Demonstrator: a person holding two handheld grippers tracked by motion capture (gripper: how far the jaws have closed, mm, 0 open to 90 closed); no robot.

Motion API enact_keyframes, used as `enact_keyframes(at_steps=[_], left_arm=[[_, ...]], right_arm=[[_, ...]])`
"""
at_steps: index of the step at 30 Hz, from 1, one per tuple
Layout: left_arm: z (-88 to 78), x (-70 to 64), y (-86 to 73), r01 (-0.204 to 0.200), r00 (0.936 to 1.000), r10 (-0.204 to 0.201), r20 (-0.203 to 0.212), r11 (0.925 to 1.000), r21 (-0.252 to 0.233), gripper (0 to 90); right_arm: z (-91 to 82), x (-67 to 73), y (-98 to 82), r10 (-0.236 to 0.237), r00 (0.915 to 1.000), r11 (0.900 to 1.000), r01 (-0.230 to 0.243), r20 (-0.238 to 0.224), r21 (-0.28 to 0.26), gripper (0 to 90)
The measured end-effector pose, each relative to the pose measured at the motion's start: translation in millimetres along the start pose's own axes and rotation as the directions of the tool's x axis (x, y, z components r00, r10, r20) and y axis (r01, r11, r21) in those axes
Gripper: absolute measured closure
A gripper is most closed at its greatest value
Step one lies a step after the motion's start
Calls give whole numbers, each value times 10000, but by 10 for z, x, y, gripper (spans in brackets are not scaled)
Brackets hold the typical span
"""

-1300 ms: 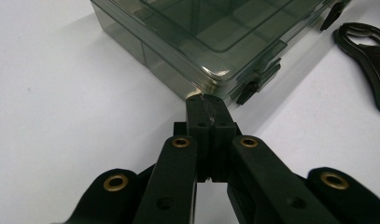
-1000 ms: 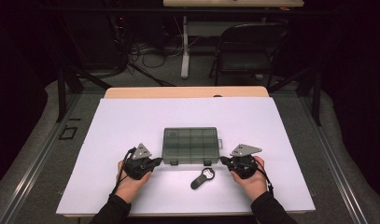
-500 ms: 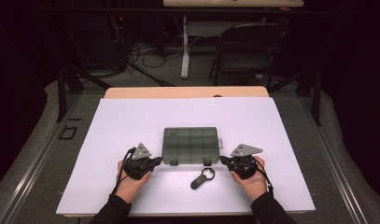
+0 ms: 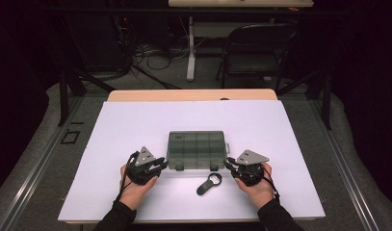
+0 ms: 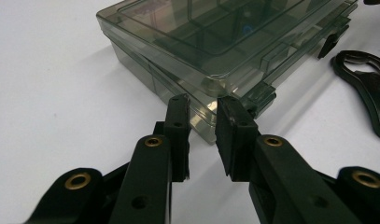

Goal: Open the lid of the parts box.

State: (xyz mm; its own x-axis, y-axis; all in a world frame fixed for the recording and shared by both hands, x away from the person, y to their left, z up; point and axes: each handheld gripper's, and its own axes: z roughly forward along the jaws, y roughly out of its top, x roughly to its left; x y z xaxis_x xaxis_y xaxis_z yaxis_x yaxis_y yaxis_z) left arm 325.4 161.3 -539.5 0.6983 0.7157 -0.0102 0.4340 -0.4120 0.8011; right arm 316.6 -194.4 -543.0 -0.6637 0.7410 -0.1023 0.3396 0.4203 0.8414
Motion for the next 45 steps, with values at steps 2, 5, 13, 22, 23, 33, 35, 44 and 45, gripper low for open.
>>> enact_keyframes(at_steps=[2, 5, 13, 22, 23, 33, 35, 44, 45], left_arm=[[-5, -5, 6, -61, 10000, 61, -23, 10000, -38, 735], [-7, -18, 16, -105, 9999, 105, -44, 9999, -75, 732], [-27, -58, 49, -235, 9997, 233, -78, 9995, -225, 734], [-47, -71, 76, -179, 9997, 173, -197, 9993, -339, 734], [-48, -73, 78, -151, 9997, 143, -210, 9993, -355, 735], [-76, -67, 116, -98, 9996, 86, -267, 9989, -463, 744], [-75, -69, 116, -86, 9996, 74, -261, 9989, -454, 745], [-97, -46, 178, 77, 9996, -93, -275, 9982, -592, 747], [-101, -46, 189, 65, 9995, -83, -312, 9983, -573, 748]], right_arm=[[0, 1, 3, 13, 10000, 10000, -12, 29, -42, 748], [-3, 2, 6, 20, 10000, 9999, -19, 93, -101, 745], [-18, 16, 25, 13, 9999, 9997, -9, 145, -263, 743], [-26, 14, 48, 167, 9996, 9991, -157, 240, -401, 745], [-27, 13, 52, 187, 9995, 9990, -177, 245, -417, 745], [-37, 7, 90, 265, 9990, 9983, -245, 373, -521, 751], [-38, 7, 95, 247, 9989, 9983, -226, 393, -533, 751], [-47, -1, 143, 343, 9983, 9979, -316, 463, -571, 751], [-47, -6, 154, 352, 9982, 9977, -323, 485, -589, 751]])
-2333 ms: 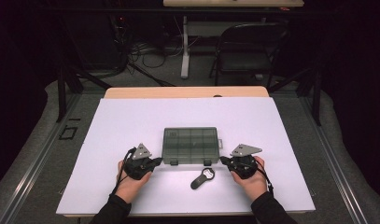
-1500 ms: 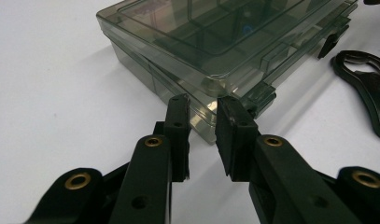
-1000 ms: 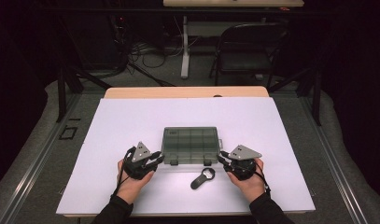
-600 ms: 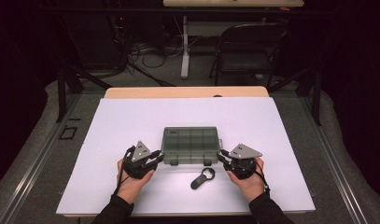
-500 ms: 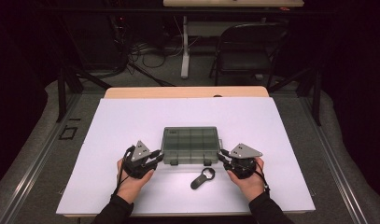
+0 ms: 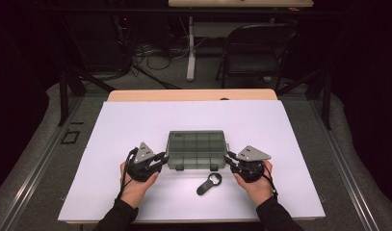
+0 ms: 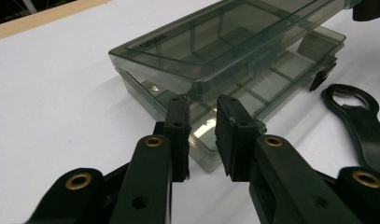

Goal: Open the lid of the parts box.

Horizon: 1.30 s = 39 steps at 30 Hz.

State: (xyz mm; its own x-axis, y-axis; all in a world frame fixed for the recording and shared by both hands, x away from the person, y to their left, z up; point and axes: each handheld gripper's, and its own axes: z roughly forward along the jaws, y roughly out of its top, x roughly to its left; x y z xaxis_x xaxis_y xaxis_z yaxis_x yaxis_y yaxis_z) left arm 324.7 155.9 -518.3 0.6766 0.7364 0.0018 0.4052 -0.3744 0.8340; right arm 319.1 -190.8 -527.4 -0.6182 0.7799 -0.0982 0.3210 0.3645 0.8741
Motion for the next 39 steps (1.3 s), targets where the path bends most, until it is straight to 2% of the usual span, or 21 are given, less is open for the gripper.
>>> enact_keyframes(at_steps=[13, 18, 23, 28, 30, 39], left_arm=[[-27, 62, 224, 43, 9994, -50, -342, 9998, -196, 758], [-30, 113, 339, 145, 9990, -158, -416, 9994, -312, 765], [-12, 172, 444, 365, 9983, -382, -450, 9986, -375, 767], [18, 210, 502, 555, 9970, -575, -512, 9977, -395, 768], [22, 228, 523, 521, 9972, -538, -523, 9981, -333, 770], [70, 292, 615, 780, 9945, -814, -667, 9956, -511, 796]], right_arm=[[31, -57, 196, 355, 9989, 9994, -357, 311, 32, 761], [55, -121, 290, 617, 9974, 9981, -613, 373, -112, 777], [76, -167, 393, 685, 9962, 9976, -677, 541, -172, 786], [106, -199, 468, 786, 9945, 9968, -773, 690, -219, 788], [121, -217, 495, 764, 9941, 9969, -748, 764, -238, 791], [178, -276, 618, 843, 9905, 9960, -804, 1089, -401, 811]])
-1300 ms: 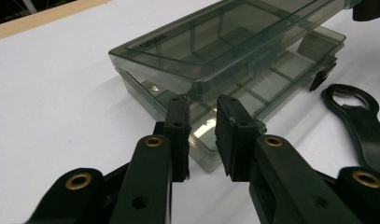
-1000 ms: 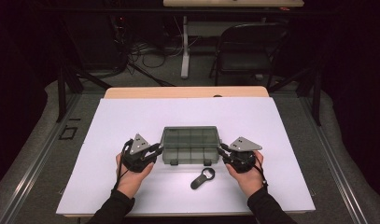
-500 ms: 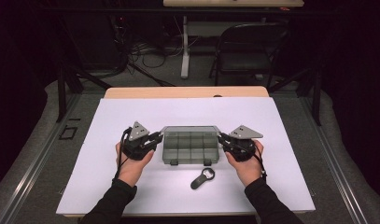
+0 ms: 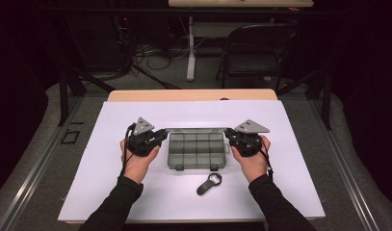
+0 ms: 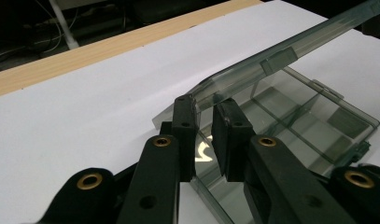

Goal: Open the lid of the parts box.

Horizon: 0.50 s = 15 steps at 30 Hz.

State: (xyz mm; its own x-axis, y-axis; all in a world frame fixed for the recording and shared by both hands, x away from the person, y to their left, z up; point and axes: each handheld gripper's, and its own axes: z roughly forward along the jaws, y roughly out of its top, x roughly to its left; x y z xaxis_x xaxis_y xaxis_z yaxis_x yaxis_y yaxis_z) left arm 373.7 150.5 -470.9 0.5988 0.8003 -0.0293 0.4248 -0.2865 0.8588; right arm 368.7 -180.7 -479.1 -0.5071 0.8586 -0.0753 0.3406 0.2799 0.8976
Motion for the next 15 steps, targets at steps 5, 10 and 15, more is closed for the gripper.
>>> enact_keyframes(at_steps=[5, 10, 15], left_arm=[[40, 34, 57, 331, 9994, -332, -107, 9994, -103, 813], [75, 70, 98, 608, 9980, -611, -151, 9980, -171, 832], [106, 95, 153, 655, 9974, -657, -279, 9978, -83, 845]], right_arm=[[33, -18, 54, 108, 9998, 9999, -107, 160, -33, 827], [79, -38, 102, 268, 9991, 9996, -265, 314, -94, 836], [115, -51, 148, 354, 9983, 9994, -352, 461, -43, 843]])
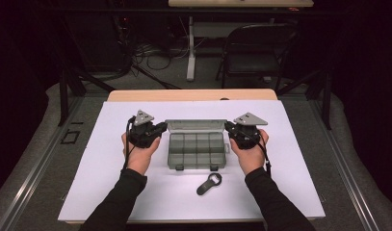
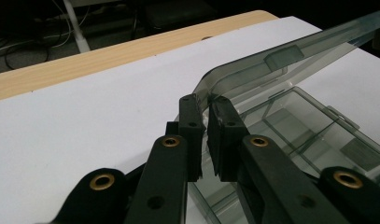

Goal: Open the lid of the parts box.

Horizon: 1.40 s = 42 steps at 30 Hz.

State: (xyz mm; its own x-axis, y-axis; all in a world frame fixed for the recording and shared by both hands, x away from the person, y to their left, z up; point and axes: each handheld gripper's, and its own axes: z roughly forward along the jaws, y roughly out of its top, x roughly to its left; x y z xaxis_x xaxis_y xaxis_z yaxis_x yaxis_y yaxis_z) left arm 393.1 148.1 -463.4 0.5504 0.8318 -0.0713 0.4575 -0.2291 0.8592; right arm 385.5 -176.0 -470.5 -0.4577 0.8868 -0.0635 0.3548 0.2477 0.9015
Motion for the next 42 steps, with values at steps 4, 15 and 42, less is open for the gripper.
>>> enact_keyframes(at_steps=[4, 15, 42], left_arm=[[32, 14, 45, -8, 9999, 9, -138, 10000, 50, 856], [127, 69, 137, 213, 9992, -210, -340, 9997, 76, 876], [223, 112, 212, 484, 9971, -475, -599, 9987, 141, 885]], right_arm=[[46, -15, 43, 44, 9999, 10000, -44, 143, -20, 849], [176, -75, 139, 352, 9988, 9994, -350, 345, -61, 859], [234, -96, 80, 362, 9986, 9990, -352, 391, -256, 741]])
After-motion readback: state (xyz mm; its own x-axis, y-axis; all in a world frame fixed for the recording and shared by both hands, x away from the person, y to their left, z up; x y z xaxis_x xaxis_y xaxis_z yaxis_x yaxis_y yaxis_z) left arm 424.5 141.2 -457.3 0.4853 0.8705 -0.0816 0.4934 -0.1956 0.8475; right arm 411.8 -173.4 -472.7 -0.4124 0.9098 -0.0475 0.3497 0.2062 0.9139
